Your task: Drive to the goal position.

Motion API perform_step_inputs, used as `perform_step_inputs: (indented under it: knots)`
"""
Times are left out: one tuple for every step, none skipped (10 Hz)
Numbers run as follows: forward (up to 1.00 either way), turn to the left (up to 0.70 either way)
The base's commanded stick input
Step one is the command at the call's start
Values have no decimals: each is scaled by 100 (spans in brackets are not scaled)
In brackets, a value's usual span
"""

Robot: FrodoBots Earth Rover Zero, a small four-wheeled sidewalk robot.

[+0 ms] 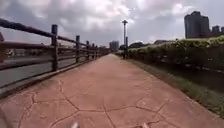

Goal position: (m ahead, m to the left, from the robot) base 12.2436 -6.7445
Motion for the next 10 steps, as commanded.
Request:
perform_step_inputs:
  knots:
    - [69,0]
    - [69,0]
    - [69,0]
    - [69,0]
    - [69,0]
    - [69,0]
    - [69,0]
    - [69,0]
    - [69,0]
    - [69,0]
